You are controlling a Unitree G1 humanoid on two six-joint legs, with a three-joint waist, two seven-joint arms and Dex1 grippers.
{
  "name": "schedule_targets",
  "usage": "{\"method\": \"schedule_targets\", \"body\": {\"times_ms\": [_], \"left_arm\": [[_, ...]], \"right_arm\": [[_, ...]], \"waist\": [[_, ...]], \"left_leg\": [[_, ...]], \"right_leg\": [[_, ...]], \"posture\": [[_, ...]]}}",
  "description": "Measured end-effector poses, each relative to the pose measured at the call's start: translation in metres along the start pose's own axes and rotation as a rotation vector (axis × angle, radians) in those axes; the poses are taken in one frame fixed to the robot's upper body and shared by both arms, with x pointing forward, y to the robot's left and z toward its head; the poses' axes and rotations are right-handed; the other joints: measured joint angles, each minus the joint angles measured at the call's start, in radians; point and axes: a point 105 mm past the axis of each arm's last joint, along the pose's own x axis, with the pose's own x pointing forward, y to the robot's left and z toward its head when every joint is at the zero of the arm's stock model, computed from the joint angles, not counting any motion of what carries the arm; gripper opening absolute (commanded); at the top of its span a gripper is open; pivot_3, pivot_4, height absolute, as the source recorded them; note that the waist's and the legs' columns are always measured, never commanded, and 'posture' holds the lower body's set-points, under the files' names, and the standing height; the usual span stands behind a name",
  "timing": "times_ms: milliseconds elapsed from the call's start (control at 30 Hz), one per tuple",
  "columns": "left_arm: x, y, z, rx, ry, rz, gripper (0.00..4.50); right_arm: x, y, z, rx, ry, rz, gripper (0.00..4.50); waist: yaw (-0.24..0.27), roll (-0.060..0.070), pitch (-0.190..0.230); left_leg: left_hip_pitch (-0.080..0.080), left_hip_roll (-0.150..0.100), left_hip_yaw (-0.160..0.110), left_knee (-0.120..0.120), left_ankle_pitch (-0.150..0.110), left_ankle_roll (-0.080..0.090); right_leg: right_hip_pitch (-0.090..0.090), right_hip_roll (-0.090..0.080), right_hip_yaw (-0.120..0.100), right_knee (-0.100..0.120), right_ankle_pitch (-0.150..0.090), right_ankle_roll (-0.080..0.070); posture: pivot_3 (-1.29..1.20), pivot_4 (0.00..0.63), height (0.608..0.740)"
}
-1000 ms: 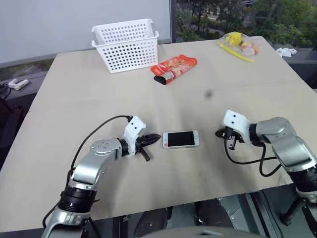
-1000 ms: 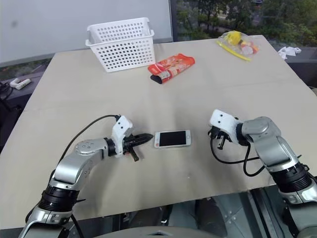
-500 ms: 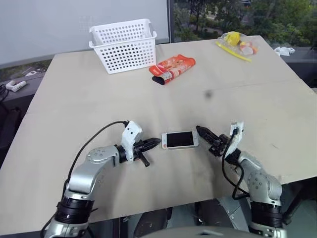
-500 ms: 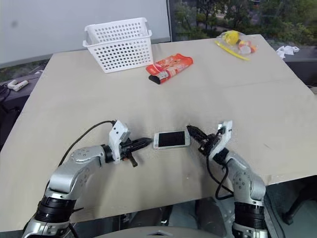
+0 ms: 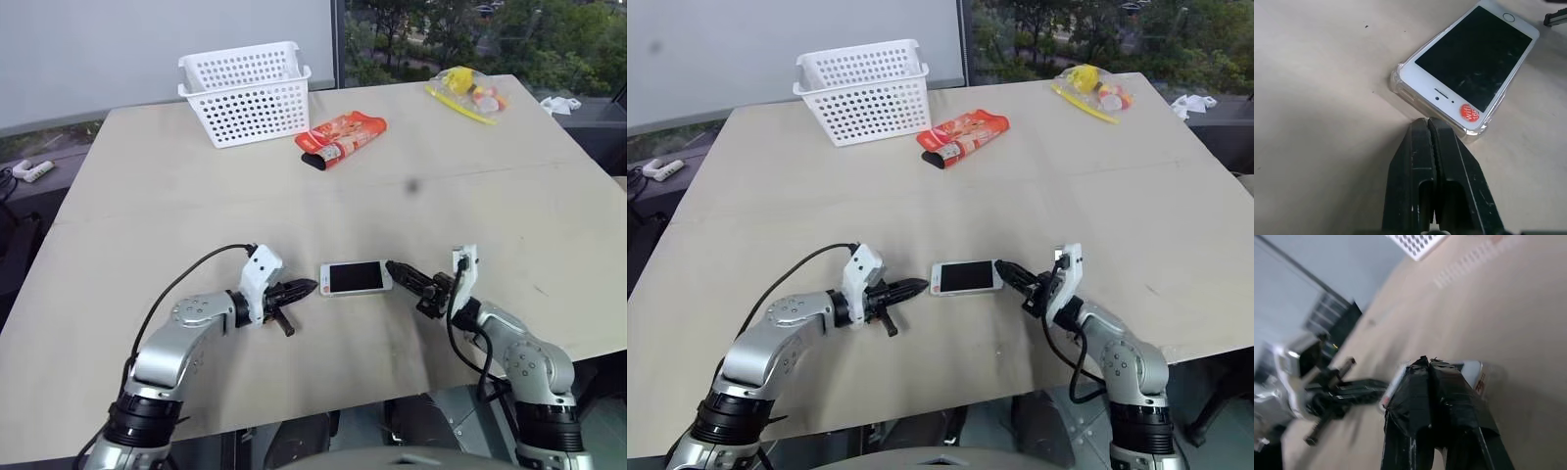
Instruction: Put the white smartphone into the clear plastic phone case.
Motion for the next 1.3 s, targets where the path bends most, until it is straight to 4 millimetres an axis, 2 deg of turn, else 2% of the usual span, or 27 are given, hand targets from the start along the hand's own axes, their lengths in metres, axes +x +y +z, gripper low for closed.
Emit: {"method": "schedule_targets", "body": {"times_ms": [233,433,700,1000,1300], "left_arm": [[0.003,-0.002,0.001,0.011,0.000,-0.012,0.00],[0.003,-0.003,0.001,0.015,-0.001,-0.014,0.00],[0.003,-0.003,0.002,0.017,-0.003,-0.015,0.00],[0.004,-0.003,0.002,0.025,0.000,-0.012,0.00],[0.004,-0.002,0.002,0.025,0.000,-0.005,0.00]], "right_arm": [[-0.005,0.000,-0.003,-0.130,0.083,-0.030,0.05],[-0.013,-0.005,0.001,-0.219,0.095,-0.058,0.05],[-0.019,-0.011,0.006,-0.239,0.094,-0.079,0.05],[-0.007,-0.007,0.004,-0.317,0.144,-0.063,0.05],[-0.004,-0.005,0.002,-0.421,0.210,-0.058,0.05]], "waist": [[0.013,0.000,0.000],[0.015,0.000,0.000],[0.014,0.001,0.001],[0.013,0.001,0.001],[0.013,0.001,0.001]], "left_leg": [[0.000,0.000,0.000,0.000,0.000,0.001],[-0.001,0.000,0.000,0.000,0.000,0.001],[-0.002,0.000,0.001,0.000,0.000,0.001],[-0.002,0.000,0.001,0.000,0.000,0.001],[-0.001,0.000,0.001,0.000,0.000,0.001]], "right_leg": [[0.000,0.000,0.000,-0.001,0.000,0.000],[0.000,-0.001,0.000,-0.002,0.000,0.000],[0.000,-0.001,0.000,-0.002,0.000,0.000],[0.000,0.000,0.000,-0.002,0.000,0.000],[0.000,0.000,0.000,-0.002,0.000,0.000]], "posture": [[0.00,0.150,0.740],[0.00,0.150,0.740],[0.00,0.150,0.740],[0.00,0.150,0.740],[0.00,0.150,0.740]]}}
